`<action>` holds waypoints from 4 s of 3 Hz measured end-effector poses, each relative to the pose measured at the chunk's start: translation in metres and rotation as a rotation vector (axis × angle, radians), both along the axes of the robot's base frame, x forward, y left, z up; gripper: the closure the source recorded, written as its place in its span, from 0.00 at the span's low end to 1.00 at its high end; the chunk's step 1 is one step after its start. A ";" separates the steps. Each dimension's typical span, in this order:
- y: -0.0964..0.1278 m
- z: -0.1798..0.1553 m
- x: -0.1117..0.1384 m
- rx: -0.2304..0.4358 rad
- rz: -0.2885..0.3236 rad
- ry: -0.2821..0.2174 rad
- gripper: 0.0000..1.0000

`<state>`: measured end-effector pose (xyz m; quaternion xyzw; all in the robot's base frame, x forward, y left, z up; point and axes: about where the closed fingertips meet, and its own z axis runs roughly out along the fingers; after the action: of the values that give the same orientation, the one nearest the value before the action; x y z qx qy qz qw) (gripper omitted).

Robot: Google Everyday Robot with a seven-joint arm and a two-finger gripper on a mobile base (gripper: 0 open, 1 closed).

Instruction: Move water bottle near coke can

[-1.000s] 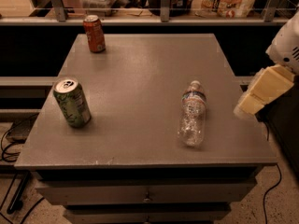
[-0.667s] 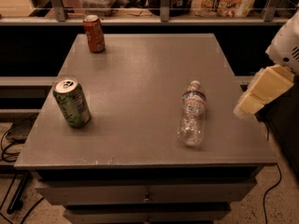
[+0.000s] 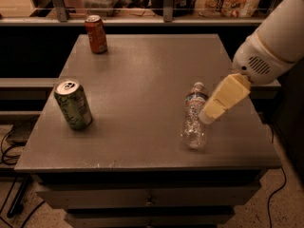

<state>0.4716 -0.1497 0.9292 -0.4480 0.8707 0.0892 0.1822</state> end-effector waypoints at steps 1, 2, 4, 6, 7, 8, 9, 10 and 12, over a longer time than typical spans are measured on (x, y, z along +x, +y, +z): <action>0.024 -0.024 0.011 0.066 -0.032 0.070 0.00; 0.036 -0.054 0.023 0.082 -0.129 0.134 0.00; 0.036 -0.086 0.025 0.042 -0.246 0.190 0.16; 0.042 -0.085 0.023 0.013 -0.275 0.173 0.63; 0.046 -0.067 0.027 -0.024 -0.243 0.111 0.86; 0.050 -0.043 0.041 -0.047 -0.185 0.042 1.00; 0.050 -0.009 0.060 -0.005 -0.112 -0.047 1.00; 0.055 -0.003 0.063 -0.018 -0.033 -0.084 1.00; 0.110 -0.002 0.133 0.098 -0.041 -0.113 1.00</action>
Offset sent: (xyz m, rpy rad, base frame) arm 0.0343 0.0446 -0.0764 0.1126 0.1907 -0.1957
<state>0.6050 -0.0397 0.9272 -0.4248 0.8627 0.1025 0.2544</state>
